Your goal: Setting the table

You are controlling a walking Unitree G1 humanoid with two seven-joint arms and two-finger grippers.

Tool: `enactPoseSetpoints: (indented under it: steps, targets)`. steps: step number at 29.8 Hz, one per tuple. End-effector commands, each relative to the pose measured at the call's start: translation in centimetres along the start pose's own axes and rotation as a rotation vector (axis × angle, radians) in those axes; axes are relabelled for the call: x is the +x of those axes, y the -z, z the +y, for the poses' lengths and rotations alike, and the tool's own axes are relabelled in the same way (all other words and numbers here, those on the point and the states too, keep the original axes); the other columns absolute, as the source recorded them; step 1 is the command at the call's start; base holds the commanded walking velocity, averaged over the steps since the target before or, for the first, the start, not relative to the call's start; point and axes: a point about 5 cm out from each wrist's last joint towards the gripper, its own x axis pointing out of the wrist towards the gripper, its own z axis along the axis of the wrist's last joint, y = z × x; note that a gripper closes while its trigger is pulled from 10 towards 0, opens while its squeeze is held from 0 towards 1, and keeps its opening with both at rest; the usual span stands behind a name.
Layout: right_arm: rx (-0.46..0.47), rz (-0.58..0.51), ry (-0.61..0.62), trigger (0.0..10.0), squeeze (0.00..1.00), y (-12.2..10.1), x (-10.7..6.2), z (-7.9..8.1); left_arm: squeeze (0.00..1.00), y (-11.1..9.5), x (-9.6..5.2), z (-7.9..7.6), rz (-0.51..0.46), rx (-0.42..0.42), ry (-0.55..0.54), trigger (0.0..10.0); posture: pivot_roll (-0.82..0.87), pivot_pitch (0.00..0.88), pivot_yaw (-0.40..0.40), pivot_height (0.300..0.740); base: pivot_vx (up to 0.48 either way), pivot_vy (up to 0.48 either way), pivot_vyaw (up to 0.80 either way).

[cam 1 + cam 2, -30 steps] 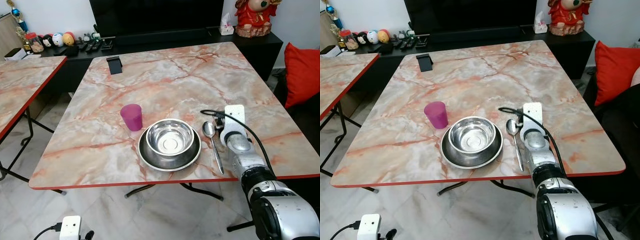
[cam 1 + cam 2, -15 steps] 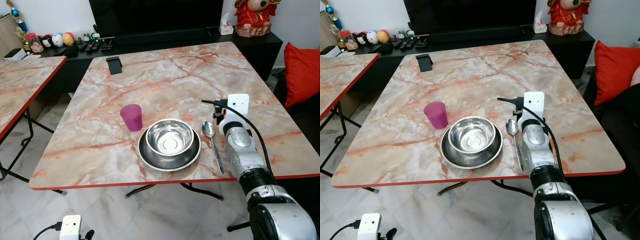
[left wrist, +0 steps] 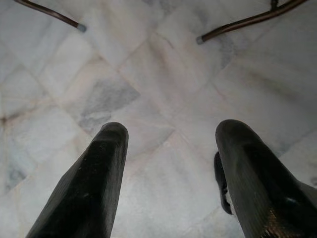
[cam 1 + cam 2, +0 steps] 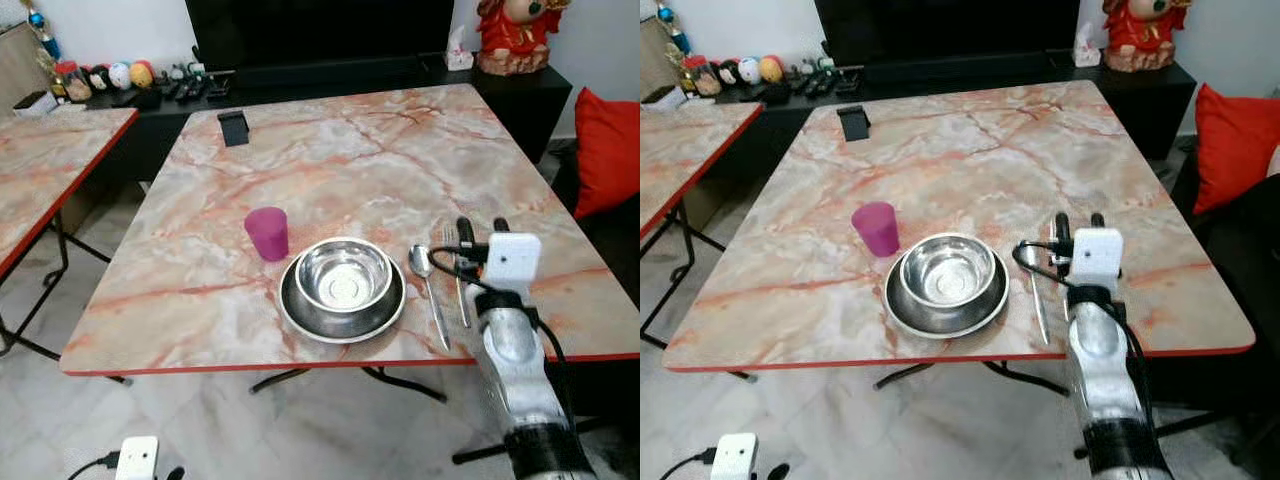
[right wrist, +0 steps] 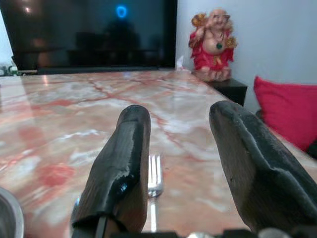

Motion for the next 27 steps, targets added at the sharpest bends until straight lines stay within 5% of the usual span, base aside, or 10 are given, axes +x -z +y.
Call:
enactPoseSetpoints:
  steps: [1,10,16,27]
  targets:
    - [-0.013,-0.024,-0.039,10.0,0.0,-0.8,-0.2,0.6,0.0,0.4,-0.1,0.0,0.004,-0.01,-0.01,10.0,-0.1,0.0,0.06,0.732,0.0,0.0,0.0]
    - [-0.051,-0.026,-0.076,10.0,0.0,-1.3,-0.1,0.7,0.0,0.3,0.1,-1.4,0.002,-0.062,-0.018,10.0,-0.06,0.0,-0.021,0.732,0.0,0.0,0.0]
    - [-0.041,-0.026,-0.068,10.0,0.0,-1.6,0.9,1.1,0.0,-0.4,0.3,-1.9,-0.016,-0.063,-0.016,10.0,-0.05,0.0,-0.021,0.732,0.0,0.0,0.0]
    - [-0.009,-0.021,-0.056,10.0,0.0,-1.2,0.3,1.8,0.0,-0.7,0.5,-2.0,-0.012,-0.044,-0.004,10.0,-0.09,0.0,0.02,0.732,0.0,0.0,0.0]
